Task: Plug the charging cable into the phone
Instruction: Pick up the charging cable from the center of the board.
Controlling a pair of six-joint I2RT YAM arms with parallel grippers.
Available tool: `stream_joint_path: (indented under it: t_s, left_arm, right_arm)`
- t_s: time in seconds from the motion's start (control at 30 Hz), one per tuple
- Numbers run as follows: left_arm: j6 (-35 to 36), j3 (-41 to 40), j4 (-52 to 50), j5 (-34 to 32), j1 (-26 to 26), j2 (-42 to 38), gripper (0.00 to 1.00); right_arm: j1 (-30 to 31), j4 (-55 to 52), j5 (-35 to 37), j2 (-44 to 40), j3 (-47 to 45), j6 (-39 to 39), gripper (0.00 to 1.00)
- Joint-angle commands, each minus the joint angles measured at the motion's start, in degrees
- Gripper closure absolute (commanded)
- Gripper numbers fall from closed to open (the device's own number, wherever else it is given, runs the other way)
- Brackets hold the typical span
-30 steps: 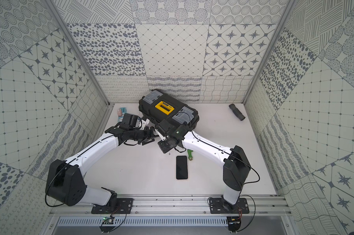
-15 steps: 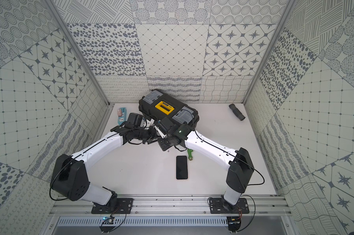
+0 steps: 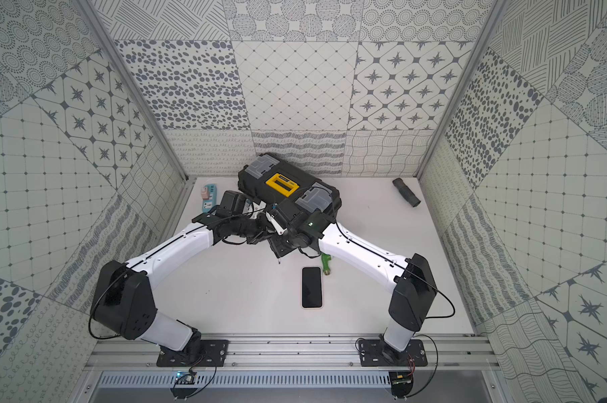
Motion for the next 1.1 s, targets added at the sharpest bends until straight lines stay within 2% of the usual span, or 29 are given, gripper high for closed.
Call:
stream_joint_path:
  t_s: [0.0,0.07,0.17,0.3,0.4,0.6,0.77,0.9,1.07]
  left_arm:
    - [-1.72,1.16,-1.86,-1.89,0.4,-2.0,1.0]
    - [-5.69,-0.56,0.83,-1.56,1.15,-3.64,1.0]
    - [-11.08,-1.96,5.42,0.73,2.54,-5.45,1.0]
    - [-12.17,0.28,5.89,1.53,3.39,-6.25,1.0]
    - [-14.76,-0.43,8.4,0.4,4.13,-7.78,1.0]
    - [-29.27,-8.57,23.36,-3.58,4.47,-11.55,1.0]
    - [-28.68,-7.23,20.84,-7.69,4.36,-13.94,1.0]
    - [-30.66,-9.01,22.74,-13.29,4.04,-17.08,1.0]
    - [-31.89,-11.71,25.33,-19.91,3.2,-20.82,1.0]
  right_arm:
    - [-3.85,2.38,-3.49,-3.97,0.39,4.89,0.2]
    - [-6.27,4.18,-7.45,-6.1,-2.11,6.75,0.14]
    - [-8.45,5.84,-13.27,-8.65,-4.87,6.99,0.11]
    - [-9.72,6.03,-21.35,-9.77,-5.54,6.78,0.09]
    - [-9.76,5.63,-22.82,-10.21,-5.79,7.33,0.1]
    - [-8.99,7.15,-25.42,-11.59,-8.08,8.9,0.14]
    - [-8.24,7.8,-31.26,-10.27,-8.44,9.79,0.17]
    - [-7.14,9.23,-34.61,-9.89,-9.32,11.54,0.27]
    - [-5.87,17.71,-38.39,-9.8,-10.83,17.98,0.28]
